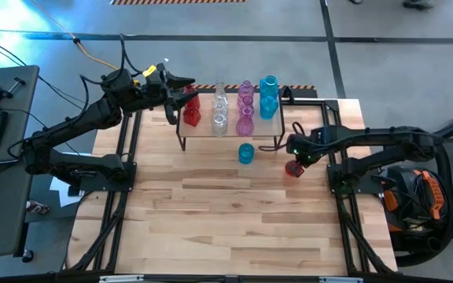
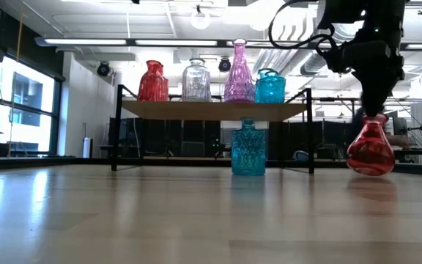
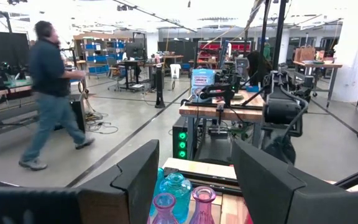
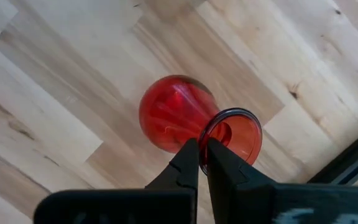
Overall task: Sort vases onto shelf
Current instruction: Put the red vase on the shelf aligned with the other red vases
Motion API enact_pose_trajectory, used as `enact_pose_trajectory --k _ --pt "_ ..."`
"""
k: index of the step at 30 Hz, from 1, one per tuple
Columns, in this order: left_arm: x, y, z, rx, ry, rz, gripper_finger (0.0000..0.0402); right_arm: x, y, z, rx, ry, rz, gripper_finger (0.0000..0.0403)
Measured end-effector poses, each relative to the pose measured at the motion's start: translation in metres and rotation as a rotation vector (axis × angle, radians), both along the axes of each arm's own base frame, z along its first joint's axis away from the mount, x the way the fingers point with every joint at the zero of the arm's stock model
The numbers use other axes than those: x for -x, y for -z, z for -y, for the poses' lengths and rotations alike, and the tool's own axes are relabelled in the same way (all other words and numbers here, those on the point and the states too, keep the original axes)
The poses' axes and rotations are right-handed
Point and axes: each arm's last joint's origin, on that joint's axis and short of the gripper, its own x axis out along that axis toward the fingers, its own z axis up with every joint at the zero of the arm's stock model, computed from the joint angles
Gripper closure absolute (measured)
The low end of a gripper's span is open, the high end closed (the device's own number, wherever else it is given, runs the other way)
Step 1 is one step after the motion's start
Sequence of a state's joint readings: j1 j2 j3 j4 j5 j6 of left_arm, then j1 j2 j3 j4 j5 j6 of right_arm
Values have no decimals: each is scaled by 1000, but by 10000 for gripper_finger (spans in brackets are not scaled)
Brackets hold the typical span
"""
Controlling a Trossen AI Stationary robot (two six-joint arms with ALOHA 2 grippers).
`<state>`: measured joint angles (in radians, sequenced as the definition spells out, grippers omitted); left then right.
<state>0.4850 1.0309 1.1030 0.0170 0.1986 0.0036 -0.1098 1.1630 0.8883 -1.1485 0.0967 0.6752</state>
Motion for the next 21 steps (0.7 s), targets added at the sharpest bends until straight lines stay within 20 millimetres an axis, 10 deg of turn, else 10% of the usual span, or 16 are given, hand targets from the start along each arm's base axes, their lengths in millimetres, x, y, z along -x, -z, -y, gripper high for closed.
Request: enact_pose_trajectory --k 21 --pt "0 0 0 0 0 0 207 -57 8 -16 27 -115 -149 403"
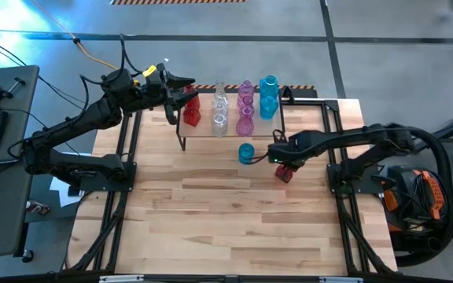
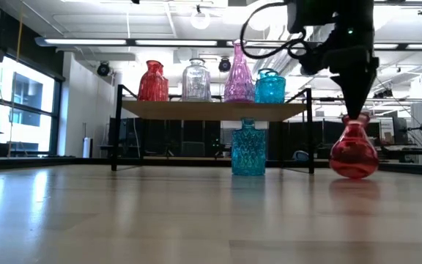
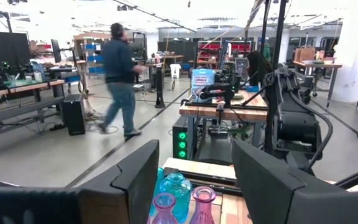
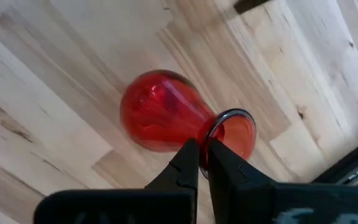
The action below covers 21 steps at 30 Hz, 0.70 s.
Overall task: Sort vases onto shelf
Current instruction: Put the red vase on the shelf aligned with the other red vases
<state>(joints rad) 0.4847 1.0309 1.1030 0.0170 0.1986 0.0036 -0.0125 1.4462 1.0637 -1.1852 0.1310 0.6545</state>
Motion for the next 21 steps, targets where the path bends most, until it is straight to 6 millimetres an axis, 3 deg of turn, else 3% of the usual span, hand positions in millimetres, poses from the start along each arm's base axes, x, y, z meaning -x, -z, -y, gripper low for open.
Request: enact_pose_trajectory --k 8,21 --pt "0 0 0 0 0 0 207 -21 -2 -2 -12 -9 26 403" --pt "0 0 0 0 0 0 207 -33 1 -6 -76 -16 51 402"
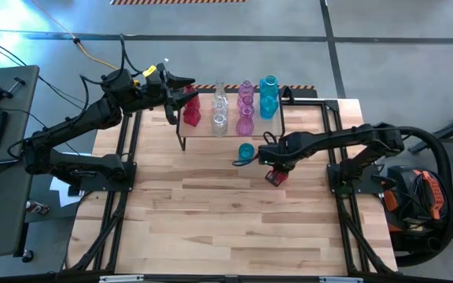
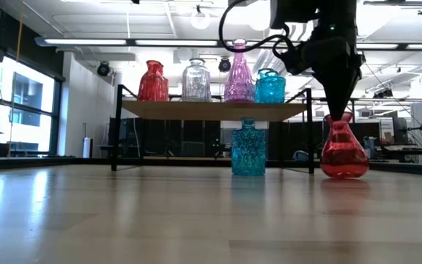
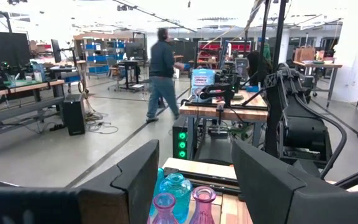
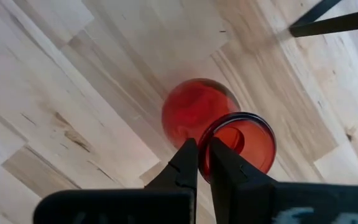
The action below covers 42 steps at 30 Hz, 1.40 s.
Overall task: Sort vases onto shelf
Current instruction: Put the red vase on the shelf aligned with the other red vases, then put the blue vase on the shelf aligned with the other blue vases
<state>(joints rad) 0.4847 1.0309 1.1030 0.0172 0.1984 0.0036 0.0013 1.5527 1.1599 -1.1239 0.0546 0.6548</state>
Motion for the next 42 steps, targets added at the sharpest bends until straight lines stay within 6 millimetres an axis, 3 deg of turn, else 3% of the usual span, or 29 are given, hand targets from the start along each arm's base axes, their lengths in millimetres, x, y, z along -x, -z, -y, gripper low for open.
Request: enact_pose_trajectory --k 4,13,25,29,36,42 --pt "0 0 0 0 0 0 207 -1 0 0 -5 0 11 389" --pt "0 0 0 0 0 0 207 -1 1 0 -6 -4 8 300" --pt "0 0 0 0 0 0 207 7 -16 0 -5 -8 77 295" --pt "0 0 0 0 0 0 207 4 -33 0 12 -37 113 295" --pt "0 0 0 0 0 0 207 -12 -68 0 85 -260 273 295" --pt "0 0 0 0 0 0 207 -25 -70 0 155 -448 390 295"
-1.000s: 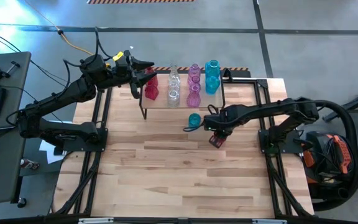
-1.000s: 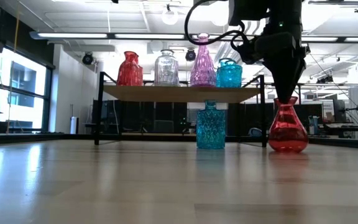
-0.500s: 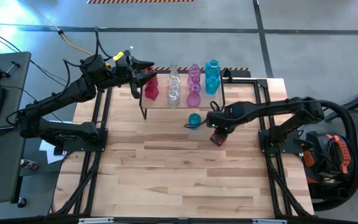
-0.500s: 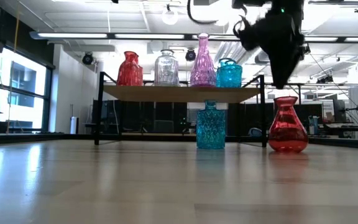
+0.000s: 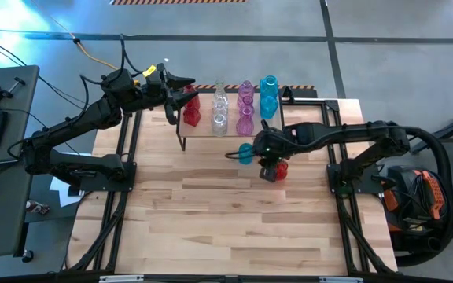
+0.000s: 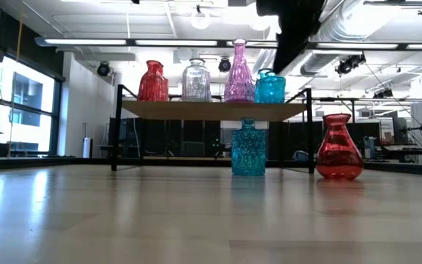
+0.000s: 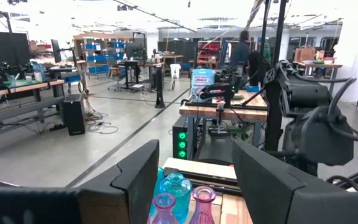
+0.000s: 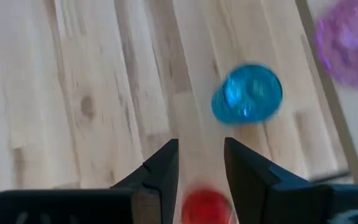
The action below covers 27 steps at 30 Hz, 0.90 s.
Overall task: Sort vases onto shelf
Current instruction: Put the blue vase on the shelf aligned with the other blue vases
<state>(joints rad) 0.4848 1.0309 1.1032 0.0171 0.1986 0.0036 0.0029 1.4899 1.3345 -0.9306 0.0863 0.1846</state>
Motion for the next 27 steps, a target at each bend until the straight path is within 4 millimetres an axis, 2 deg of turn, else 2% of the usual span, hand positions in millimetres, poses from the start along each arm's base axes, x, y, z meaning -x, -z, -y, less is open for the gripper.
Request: enact_pose_trajectory --k 6,12,20,27 --pt "0 0 0 0 0 -1 207 -9 20 2 85 -93 12 295" --pt "0 0 0 0 1 0 207 -20 38 5 183 -111 71 295" --pt "-1 1 0 1 1 -1 207 -35 65 15 214 -107 10 295" --pt "-1 1 0 1 1 -1 207 -40 71 21 244 -83 13 295"
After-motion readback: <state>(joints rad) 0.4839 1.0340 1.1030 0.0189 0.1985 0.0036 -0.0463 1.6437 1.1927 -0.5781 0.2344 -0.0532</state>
